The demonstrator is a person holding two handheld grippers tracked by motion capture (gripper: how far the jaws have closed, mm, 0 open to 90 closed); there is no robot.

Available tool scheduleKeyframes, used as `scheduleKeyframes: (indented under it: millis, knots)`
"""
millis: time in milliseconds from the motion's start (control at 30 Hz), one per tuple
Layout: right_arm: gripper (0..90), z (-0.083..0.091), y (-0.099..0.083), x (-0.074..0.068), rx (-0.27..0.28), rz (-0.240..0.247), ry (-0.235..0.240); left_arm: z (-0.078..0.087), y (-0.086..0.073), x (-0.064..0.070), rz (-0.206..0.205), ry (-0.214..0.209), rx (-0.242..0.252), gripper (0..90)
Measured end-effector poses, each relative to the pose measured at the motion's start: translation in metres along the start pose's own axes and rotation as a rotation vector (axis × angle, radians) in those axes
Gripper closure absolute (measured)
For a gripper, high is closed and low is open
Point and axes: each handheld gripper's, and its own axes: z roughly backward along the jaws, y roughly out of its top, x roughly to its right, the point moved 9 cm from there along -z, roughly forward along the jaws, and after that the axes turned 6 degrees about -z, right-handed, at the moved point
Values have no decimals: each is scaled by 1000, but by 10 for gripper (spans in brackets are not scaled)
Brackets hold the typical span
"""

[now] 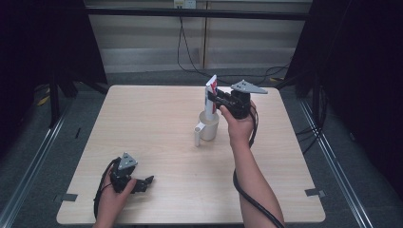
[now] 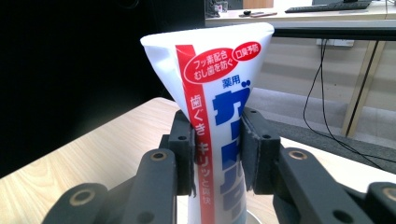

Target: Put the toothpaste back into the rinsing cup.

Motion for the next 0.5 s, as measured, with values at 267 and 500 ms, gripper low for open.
scheduleKeyframes:
  millis: [267, 500]
  knots:
    - [686, -4, -4, 2, 3, 5, -7, 0, 0, 0, 0, -1, 0, 66]
    - [685, -11, -15, 4, -18, 5, -6, 1, -1, -1, -14, -3, -10, 65]
